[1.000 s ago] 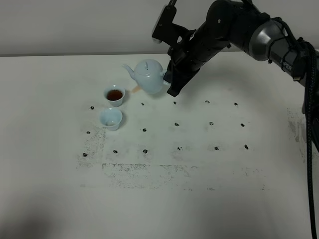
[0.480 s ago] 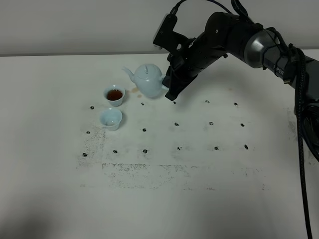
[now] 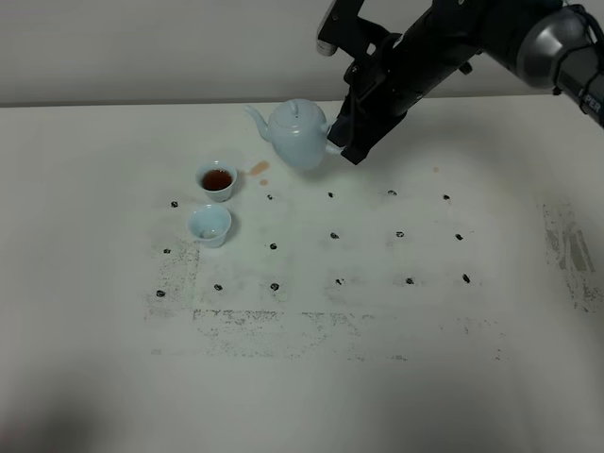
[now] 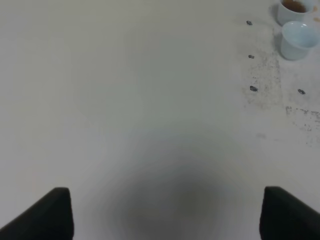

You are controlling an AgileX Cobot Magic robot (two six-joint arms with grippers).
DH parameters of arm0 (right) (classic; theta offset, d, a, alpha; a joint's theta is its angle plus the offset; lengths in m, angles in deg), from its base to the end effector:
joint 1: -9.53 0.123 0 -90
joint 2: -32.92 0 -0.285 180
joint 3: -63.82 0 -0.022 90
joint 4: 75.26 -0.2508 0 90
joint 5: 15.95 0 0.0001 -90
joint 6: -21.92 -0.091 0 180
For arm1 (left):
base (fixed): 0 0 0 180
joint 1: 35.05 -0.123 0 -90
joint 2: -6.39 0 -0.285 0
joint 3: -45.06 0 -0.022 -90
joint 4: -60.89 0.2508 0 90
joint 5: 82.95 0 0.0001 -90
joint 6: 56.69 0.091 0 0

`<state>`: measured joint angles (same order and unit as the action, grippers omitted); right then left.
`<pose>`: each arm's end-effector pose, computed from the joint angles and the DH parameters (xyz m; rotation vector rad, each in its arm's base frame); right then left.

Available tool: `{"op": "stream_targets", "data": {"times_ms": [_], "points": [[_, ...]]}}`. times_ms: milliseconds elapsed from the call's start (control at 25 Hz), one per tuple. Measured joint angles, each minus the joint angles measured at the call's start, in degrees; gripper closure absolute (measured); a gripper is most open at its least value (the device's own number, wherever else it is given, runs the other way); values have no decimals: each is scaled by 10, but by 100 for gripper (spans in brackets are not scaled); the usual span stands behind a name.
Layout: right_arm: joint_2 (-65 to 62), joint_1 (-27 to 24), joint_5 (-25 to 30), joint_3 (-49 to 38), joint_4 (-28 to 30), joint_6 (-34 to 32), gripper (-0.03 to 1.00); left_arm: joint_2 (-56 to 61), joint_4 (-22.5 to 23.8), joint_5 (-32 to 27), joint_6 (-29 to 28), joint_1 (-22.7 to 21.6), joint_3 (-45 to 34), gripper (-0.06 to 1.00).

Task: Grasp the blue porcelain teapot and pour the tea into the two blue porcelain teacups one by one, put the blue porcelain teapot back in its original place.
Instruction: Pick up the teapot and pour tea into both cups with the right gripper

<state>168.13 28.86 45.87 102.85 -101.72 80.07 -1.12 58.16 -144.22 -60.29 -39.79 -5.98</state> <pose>0.4495 0.1956 0.2426 -1.4862 2.1469 0.3939 -0.0009 -0.0039 0.2646 -0.1507 2.0852 -0.0455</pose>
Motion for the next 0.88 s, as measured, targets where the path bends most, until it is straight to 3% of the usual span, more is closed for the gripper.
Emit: {"op": "stream_targets", "data": {"times_ms": [240, 600, 760, 880], "points": [[-33, -10, 74, 0, -2, -1, 92, 0, 0, 0, 0, 0, 0, 22], [-84, -33, 83, -14, -8, -14, 92, 0, 0, 0, 0, 0, 0, 22], [-140, -36, 75, -115, -13, -10, 92, 0, 0, 0, 0, 0, 0, 22], [-195, -36, 34, -218, -13, -5, 92, 0, 0, 0, 0, 0, 0, 22]]}}
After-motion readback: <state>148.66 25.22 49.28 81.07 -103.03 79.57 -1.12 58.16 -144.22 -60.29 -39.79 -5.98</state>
